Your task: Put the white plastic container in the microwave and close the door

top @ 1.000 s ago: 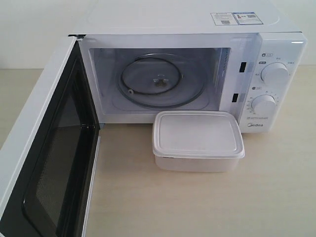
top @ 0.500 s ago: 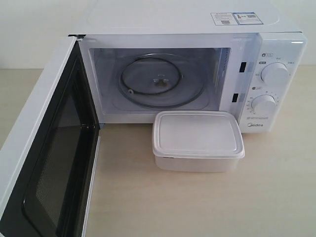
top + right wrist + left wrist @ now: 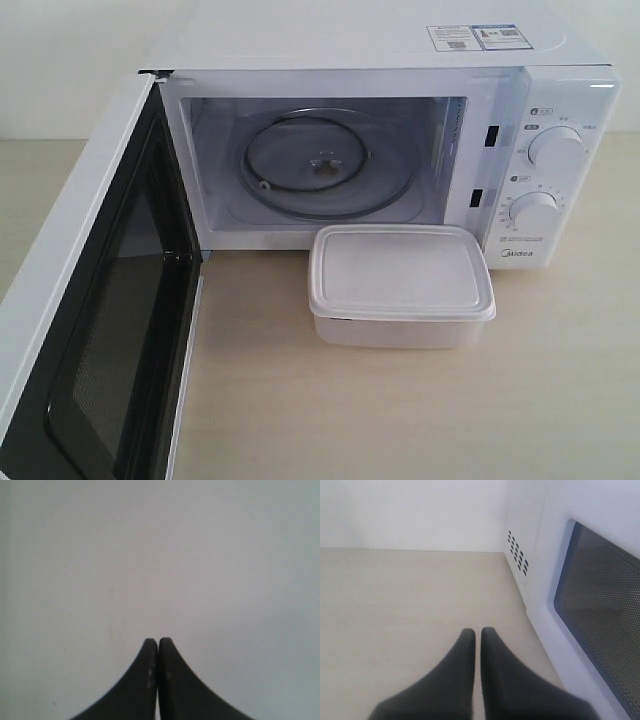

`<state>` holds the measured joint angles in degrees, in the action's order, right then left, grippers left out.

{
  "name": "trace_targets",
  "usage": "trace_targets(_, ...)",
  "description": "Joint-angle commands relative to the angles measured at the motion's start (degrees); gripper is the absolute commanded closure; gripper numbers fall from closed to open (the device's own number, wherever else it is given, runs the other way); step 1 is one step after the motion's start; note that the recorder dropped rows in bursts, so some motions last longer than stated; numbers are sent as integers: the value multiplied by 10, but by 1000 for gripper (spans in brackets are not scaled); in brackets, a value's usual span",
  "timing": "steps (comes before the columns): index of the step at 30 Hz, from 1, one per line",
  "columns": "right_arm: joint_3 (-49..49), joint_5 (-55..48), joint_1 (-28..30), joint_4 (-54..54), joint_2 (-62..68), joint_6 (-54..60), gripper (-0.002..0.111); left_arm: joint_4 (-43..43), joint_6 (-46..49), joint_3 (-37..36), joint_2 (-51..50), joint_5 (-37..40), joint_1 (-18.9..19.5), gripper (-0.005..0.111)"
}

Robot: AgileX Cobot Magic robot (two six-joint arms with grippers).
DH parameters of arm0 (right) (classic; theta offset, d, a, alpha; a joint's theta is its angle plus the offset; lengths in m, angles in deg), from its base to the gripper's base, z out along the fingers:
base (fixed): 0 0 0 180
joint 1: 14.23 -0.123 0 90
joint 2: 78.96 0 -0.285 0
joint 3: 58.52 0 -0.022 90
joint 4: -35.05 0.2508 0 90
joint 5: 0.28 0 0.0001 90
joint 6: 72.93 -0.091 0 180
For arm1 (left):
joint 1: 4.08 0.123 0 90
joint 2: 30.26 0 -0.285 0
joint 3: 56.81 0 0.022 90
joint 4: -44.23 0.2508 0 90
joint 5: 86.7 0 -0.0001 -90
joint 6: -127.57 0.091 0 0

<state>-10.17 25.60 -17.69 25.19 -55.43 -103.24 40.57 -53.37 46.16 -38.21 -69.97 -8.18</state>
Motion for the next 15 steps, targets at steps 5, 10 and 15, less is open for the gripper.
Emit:
trace_targets(5, -5, 88, -1, -85, 101, -241, 108, 0, -5, -2, 2, 0, -4, 102)
trace_targets(10, -5, 143, -1, -190, 157, -405, 108, 0, -5, -2, 2, 0, -4, 102)
trace_targets(15, -5, 239, -1, -299, 222, -536, 108, 0, -5, -2, 2, 0, -4, 102)
